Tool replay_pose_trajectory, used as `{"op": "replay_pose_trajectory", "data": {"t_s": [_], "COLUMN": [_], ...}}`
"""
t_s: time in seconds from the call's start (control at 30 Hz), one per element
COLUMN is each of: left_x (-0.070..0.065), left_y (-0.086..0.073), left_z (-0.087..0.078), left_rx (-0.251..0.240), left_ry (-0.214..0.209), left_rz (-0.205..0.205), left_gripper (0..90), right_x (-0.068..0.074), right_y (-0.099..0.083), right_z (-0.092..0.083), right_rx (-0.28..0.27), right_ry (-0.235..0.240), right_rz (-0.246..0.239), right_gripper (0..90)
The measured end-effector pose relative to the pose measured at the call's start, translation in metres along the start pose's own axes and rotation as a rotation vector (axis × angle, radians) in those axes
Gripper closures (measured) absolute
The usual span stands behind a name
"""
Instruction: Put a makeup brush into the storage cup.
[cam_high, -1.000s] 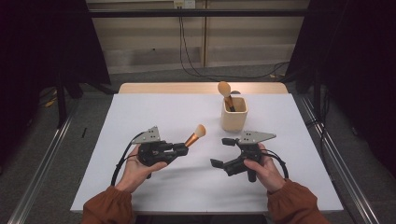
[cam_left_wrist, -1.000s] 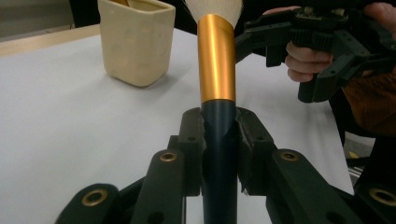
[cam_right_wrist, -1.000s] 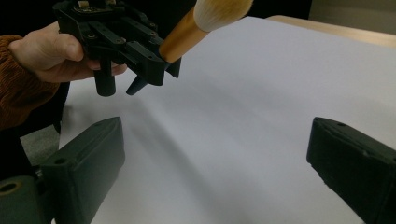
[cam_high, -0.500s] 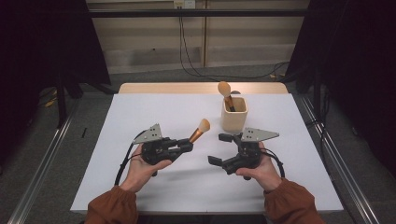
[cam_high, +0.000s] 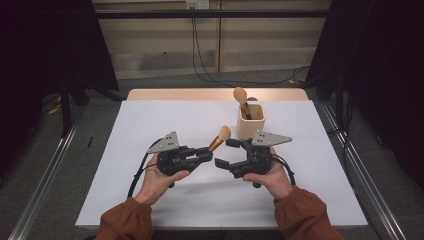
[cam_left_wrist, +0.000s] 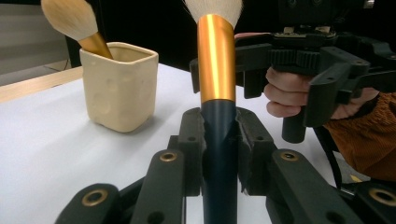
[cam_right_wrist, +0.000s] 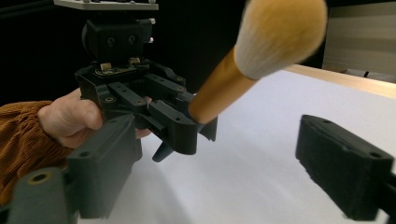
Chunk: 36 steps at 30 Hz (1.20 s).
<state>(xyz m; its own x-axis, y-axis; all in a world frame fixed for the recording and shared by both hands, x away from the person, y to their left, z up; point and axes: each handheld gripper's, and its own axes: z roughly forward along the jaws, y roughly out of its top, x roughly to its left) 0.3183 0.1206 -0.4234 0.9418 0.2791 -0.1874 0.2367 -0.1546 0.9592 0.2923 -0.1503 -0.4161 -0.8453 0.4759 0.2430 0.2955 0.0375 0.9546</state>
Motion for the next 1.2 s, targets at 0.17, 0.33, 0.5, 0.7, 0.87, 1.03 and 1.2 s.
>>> {"op": "replay_pose_trajectory", "data": {"t_s": [0.17, 0.33, 0.5, 0.7, 0.87, 1.03, 1.2], "left_x": [0.0, -0.002, -0.002, -0.001, -0.002, -0.002, -0.003], "left_y": [-0.001, -0.002, -0.003, -0.004, -0.004, -0.005, -0.006], "left_z": [0.001, 0.002, 0.003, 0.005, 0.006, 0.007, 0.008], "left_rx": [0.003, 0.009, 0.006, 0.004, 0.001, -0.001, -0.001], "left_ry": [0.001, 0.003, -0.002, 0.003, 0.003, -0.001, -0.003], "left_rz": [0.0, 0.005, 0.004, 0.008, 0.013, 0.021, 0.032], "left_gripper": [74.3, 74.3, 74.3, 74.3, 74.3, 74.3, 74.1], "right_x": [-0.002, -0.003, -0.005, -0.007, -0.008, -0.009, -0.01], "right_y": [0.004, 0.005, 0.005, 0.002, 0.002, 0.0, -0.001], "right_z": [0.004, 0.008, 0.009, 0.012, 0.014, 0.016, 0.015], "right_rx": [0.0, -0.013, -0.022, -0.026, -0.043, -0.054, -0.056], "right_ry": [0.009, -0.002, -0.007, 0.0, 0.023, 0.049, 0.071], "right_rz": [0.006, 0.017, 0.029, 0.065, 0.099, 0.136, 0.161], "right_gripper": [25.1, 30.7, 43.0, 50.2, 58.6, 65.9, 68.6]}}
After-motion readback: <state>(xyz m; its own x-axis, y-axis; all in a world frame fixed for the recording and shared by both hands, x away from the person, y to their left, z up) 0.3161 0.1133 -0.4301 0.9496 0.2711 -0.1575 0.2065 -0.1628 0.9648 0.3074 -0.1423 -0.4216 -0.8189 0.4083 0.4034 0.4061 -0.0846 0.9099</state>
